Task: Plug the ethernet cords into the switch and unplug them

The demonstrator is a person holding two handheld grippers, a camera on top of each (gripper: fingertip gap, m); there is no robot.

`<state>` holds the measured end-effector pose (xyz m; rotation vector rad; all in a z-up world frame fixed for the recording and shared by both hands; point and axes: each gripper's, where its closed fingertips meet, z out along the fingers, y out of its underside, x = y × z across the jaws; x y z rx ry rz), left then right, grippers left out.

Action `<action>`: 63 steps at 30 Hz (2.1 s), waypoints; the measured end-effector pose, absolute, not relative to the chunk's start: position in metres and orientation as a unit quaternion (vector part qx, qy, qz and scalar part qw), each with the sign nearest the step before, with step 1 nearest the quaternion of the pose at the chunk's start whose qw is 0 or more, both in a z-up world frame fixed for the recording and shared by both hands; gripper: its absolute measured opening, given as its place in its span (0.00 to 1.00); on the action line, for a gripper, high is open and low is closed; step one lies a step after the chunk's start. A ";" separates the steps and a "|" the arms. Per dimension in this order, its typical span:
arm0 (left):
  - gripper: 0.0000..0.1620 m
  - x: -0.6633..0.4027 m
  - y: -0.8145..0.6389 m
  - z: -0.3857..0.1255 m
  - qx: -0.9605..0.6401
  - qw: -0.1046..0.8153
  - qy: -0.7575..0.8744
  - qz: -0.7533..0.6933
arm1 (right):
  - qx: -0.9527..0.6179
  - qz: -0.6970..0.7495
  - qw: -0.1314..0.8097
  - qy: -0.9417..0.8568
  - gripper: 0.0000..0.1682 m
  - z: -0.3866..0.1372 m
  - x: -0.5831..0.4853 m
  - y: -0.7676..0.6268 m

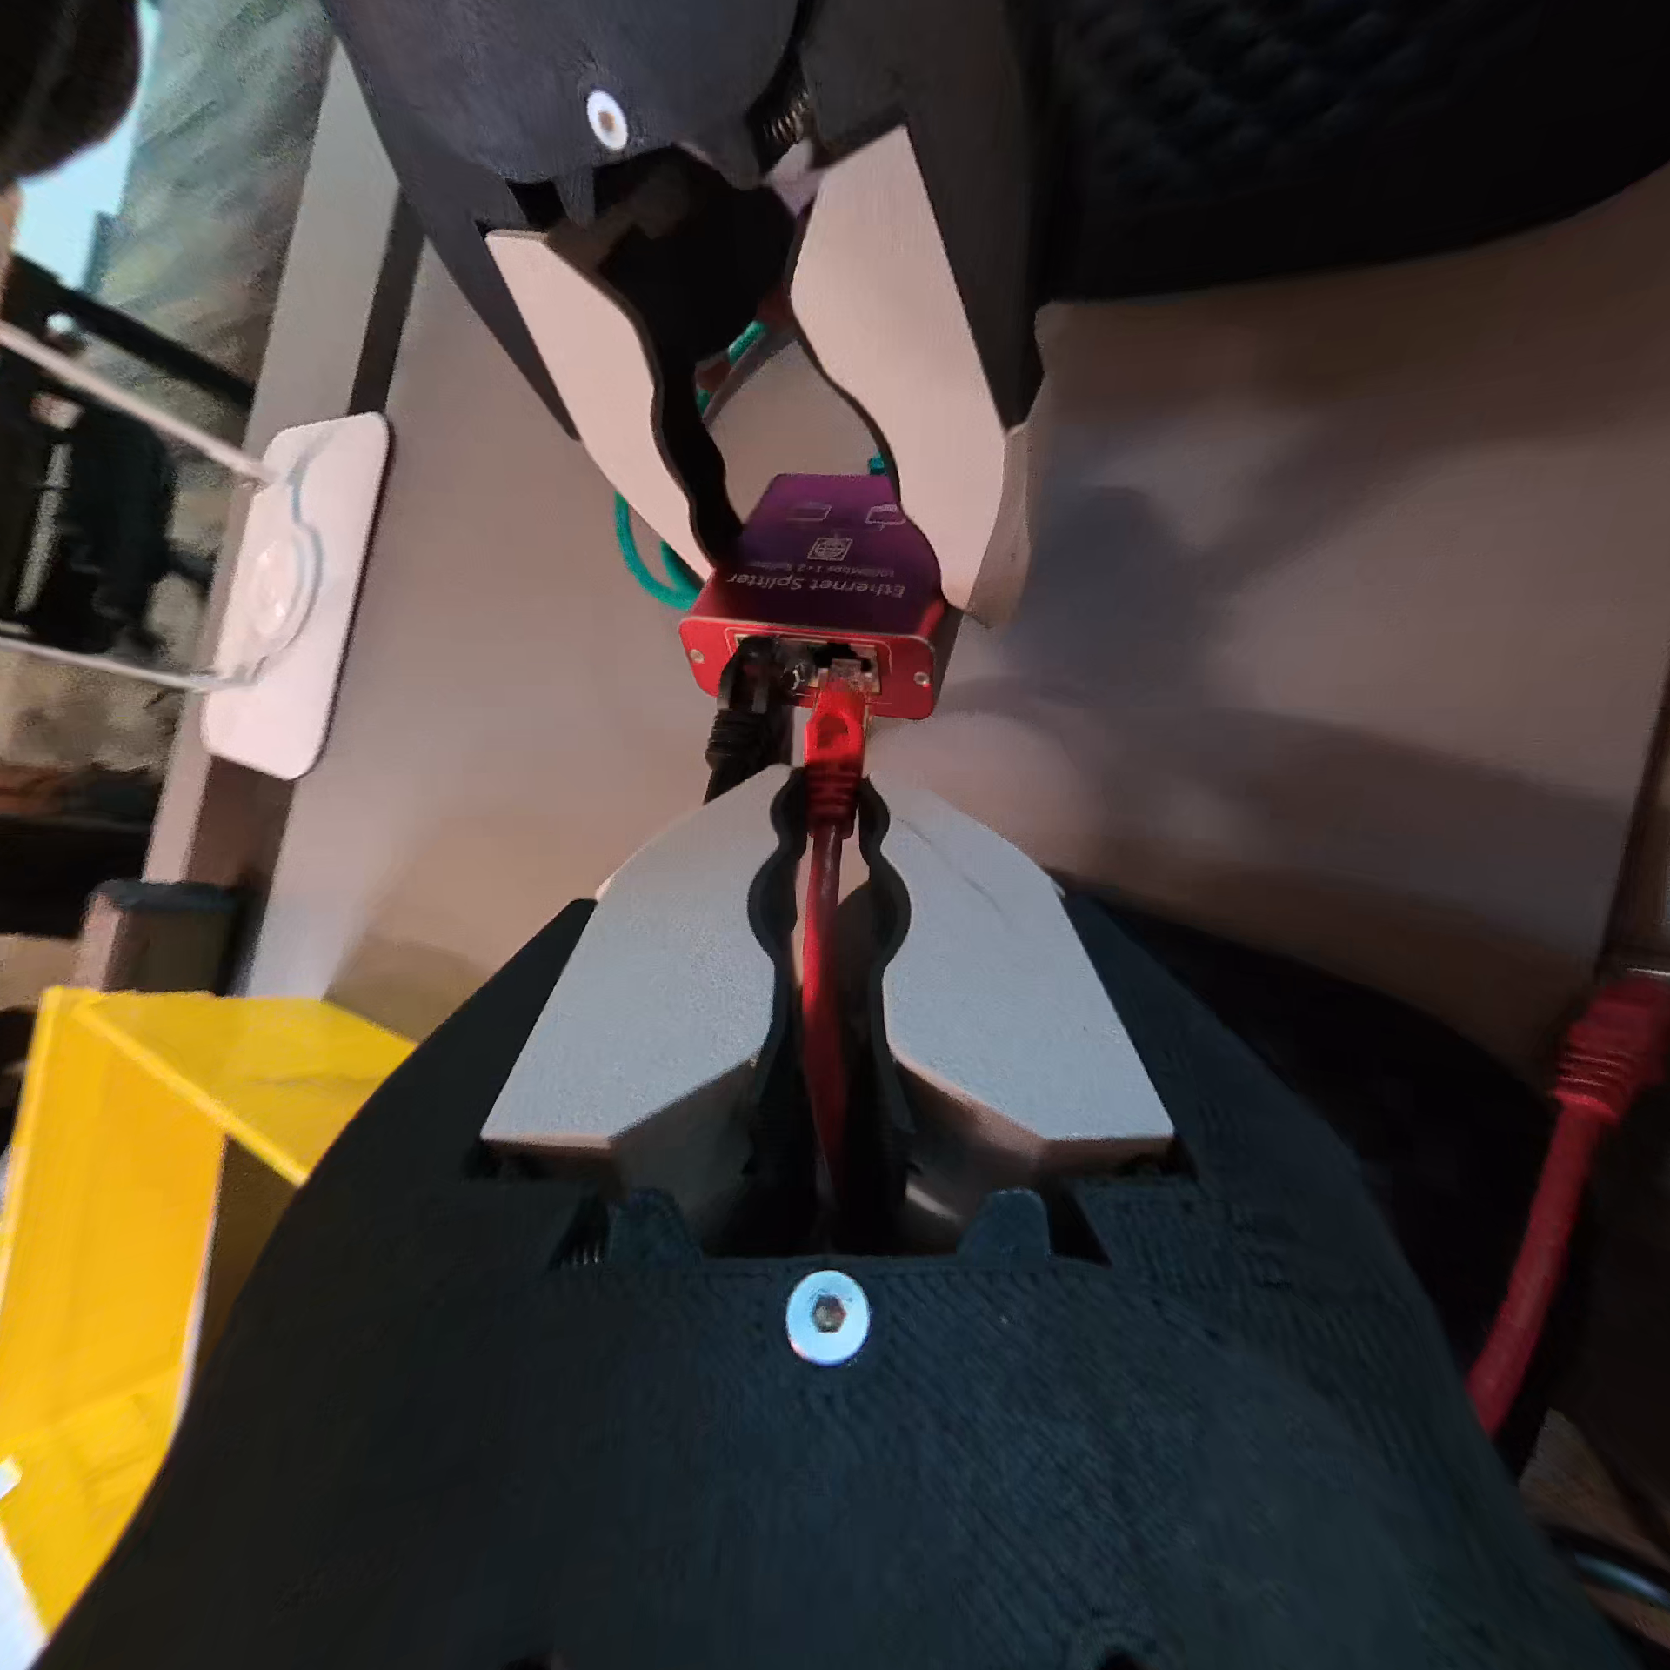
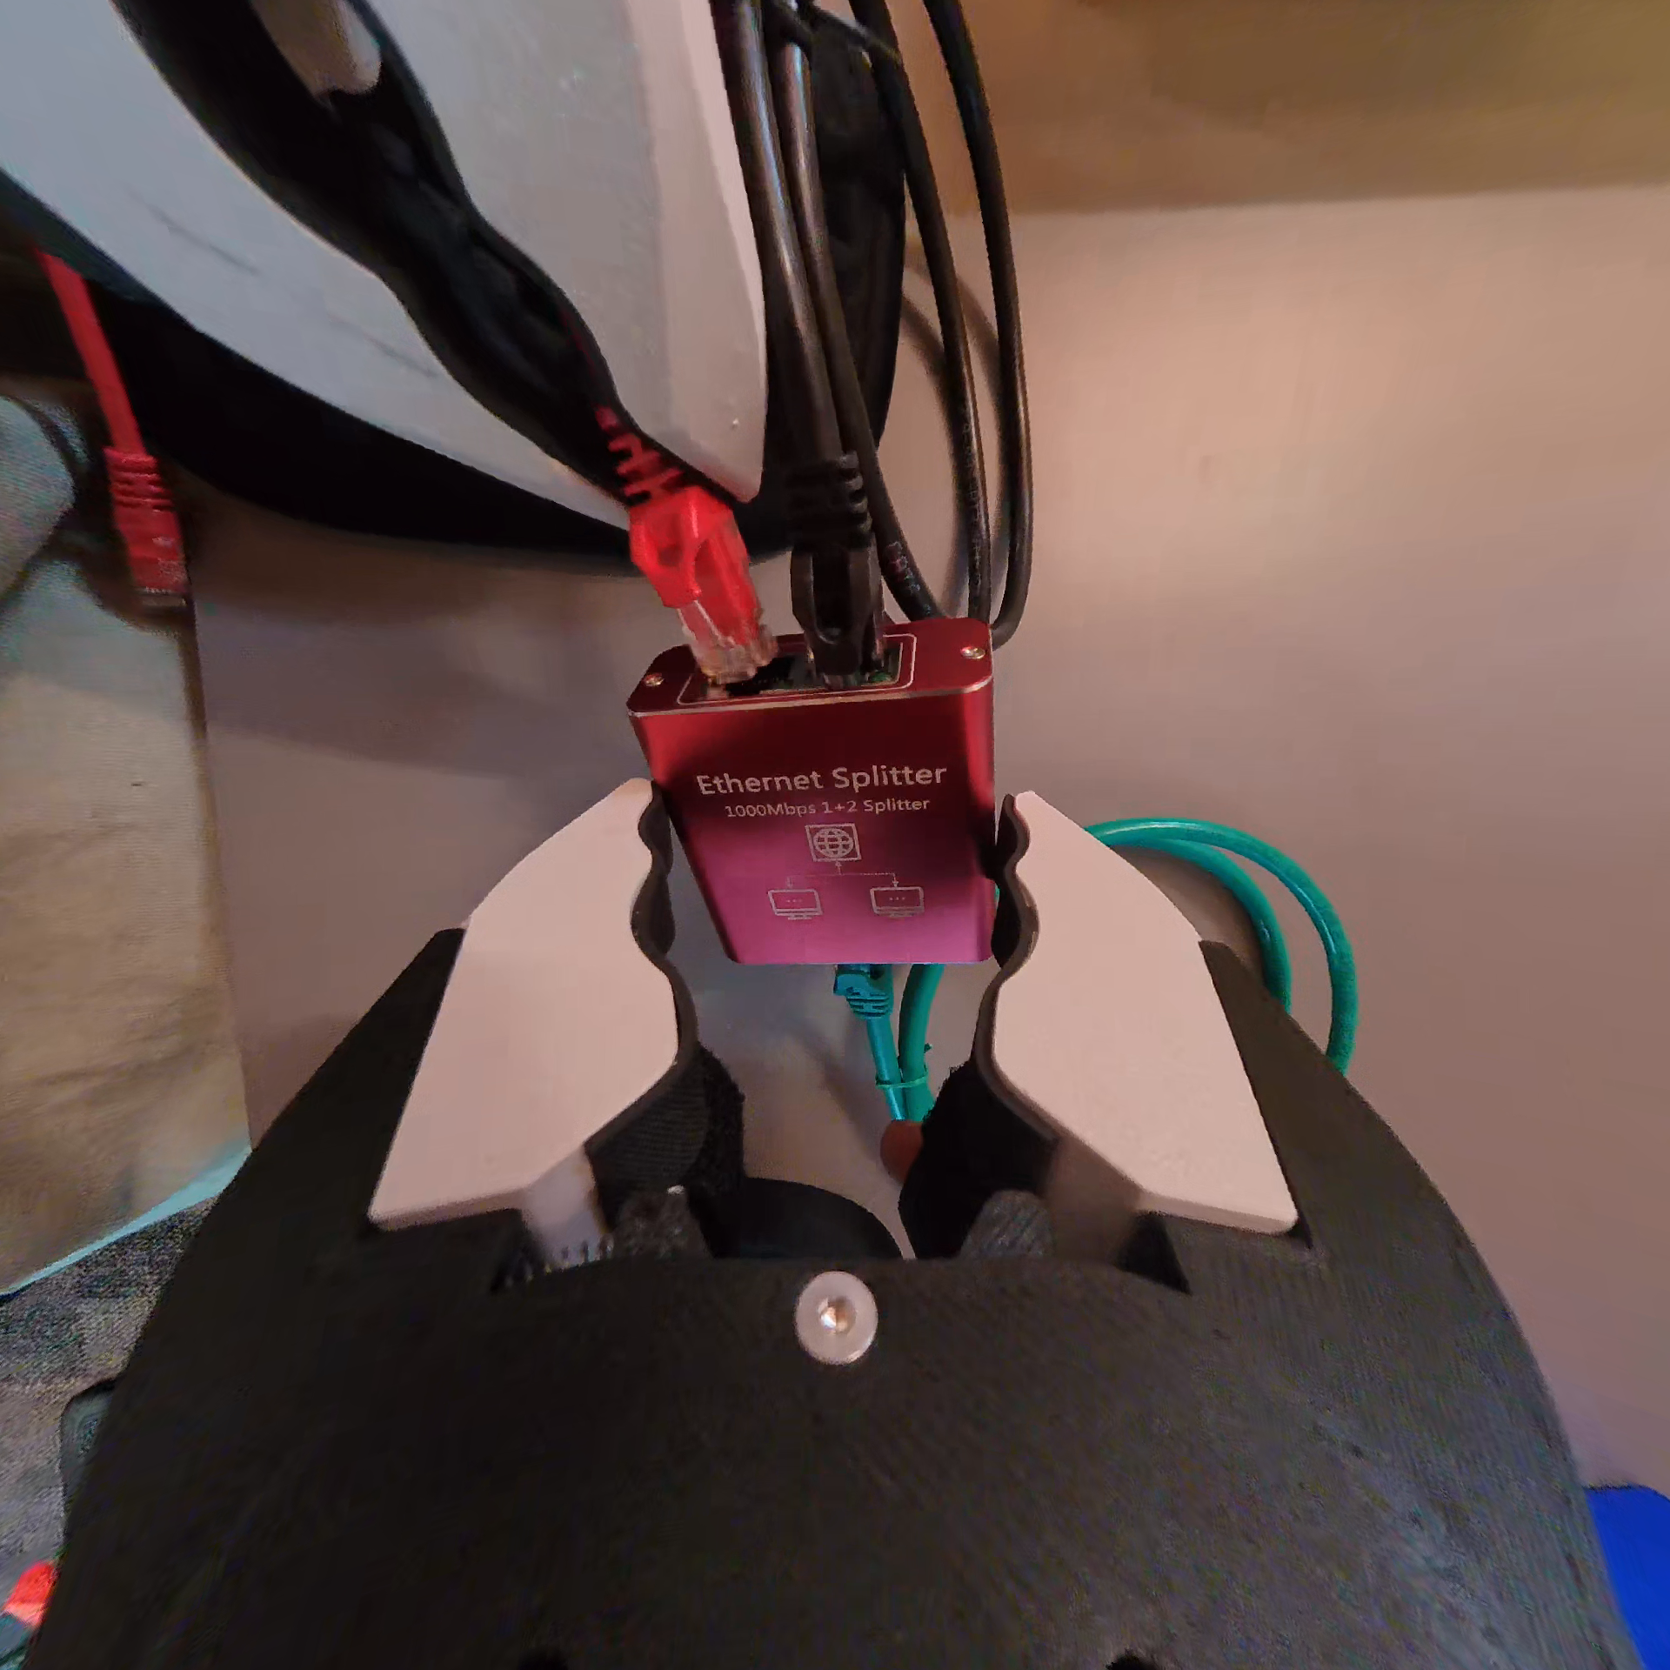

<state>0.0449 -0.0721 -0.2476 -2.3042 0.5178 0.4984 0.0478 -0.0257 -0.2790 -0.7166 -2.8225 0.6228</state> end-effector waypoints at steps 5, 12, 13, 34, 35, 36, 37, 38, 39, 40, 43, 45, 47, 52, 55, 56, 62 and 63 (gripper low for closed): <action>0.07 0.044 -0.074 -0.251 -0.881 0.320 0.228 0.262 | -0.230 0.212 0.078 -0.947 0.41 -0.284 0.049 -0.030; 0.07 0.050 -0.076 -0.257 -0.896 0.368 0.201 0.144 | -0.225 0.215 0.084 -0.947 0.41 -0.287 0.052 -0.034; 0.07 0.050 -0.077 -0.258 -0.898 0.365 0.198 0.141 | -0.222 0.212 0.089 -0.947 0.41 -0.287 0.051 -0.034; 0.07 0.045 -0.082 -0.298 -0.900 0.359 0.221 0.116 | -0.138 0.360 0.139 -0.912 0.45 -0.311 0.050 -0.052; 0.07 0.043 -0.082 -0.298 -0.899 0.358 0.220 0.123 | -0.143 0.370 0.128 -0.909 0.51 -0.312 0.053 -0.049; 0.07 0.041 -0.084 -0.297 -0.900 0.355 0.220 0.127 | -0.152 0.366 0.125 -0.910 0.59 -0.314 0.053 -0.044; 0.06 0.039 -0.085 -0.296 -0.900 0.354 0.219 0.128 | -0.157 0.356 0.125 -0.913 0.66 -0.317 0.055 -0.036; 0.07 0.038 -0.086 -0.295 -0.900 0.355 0.219 0.126 | -0.156 0.347 0.129 -0.916 0.66 -0.319 0.057 -0.028; 0.07 0.038 -0.086 -0.295 -0.900 0.356 0.219 0.124 | -0.157 0.338 0.138 -0.918 0.62 -0.320 0.057 -0.020; 0.07 0.038 -0.085 -0.296 -0.900 0.356 0.220 0.123 | -0.160 0.330 0.146 -0.919 0.61 -0.321 0.057 -0.015; 0.07 0.040 -0.081 -0.296 -0.897 0.361 0.227 0.119 | -0.156 0.328 0.155 -0.919 0.47 -0.325 0.058 -0.019; 0.07 0.039 -0.080 -0.295 -0.896 0.358 0.233 0.123 | -0.151 0.330 0.175 -0.915 0.41 -0.323 0.053 -0.023; 0.07 0.040 -0.080 -0.294 -0.897 0.357 0.234 0.116 | -0.151 0.335 0.167 -0.915 0.41 -0.323 0.052 -0.024; 0.06 0.044 -0.082 -0.284 -0.884 0.365 0.271 0.108 | -0.118 0.391 0.182 -0.895 0.40 -0.303 0.056 -0.029; 0.06 0.050 -0.082 -0.280 -0.877 0.340 0.320 0.117 | -0.102 0.365 0.186 -0.906 0.40 -0.305 0.058 -0.029; 0.06 0.052 -0.082 -0.280 -0.874 0.332 0.334 0.120 | -0.100 0.359 0.185 -0.909 0.40 -0.308 0.059 -0.028; 0.07 0.045 -0.074 -0.276 -0.871 0.356 0.307 0.140 | -0.138 0.372 0.189 -0.898 0.41 -0.307 0.056 -0.021; 0.07 0.043 -0.073 -0.272 -0.872 0.363 0.298 0.140 | -0.143 0.391 0.189 -0.889 0.41 -0.302 0.056 -0.021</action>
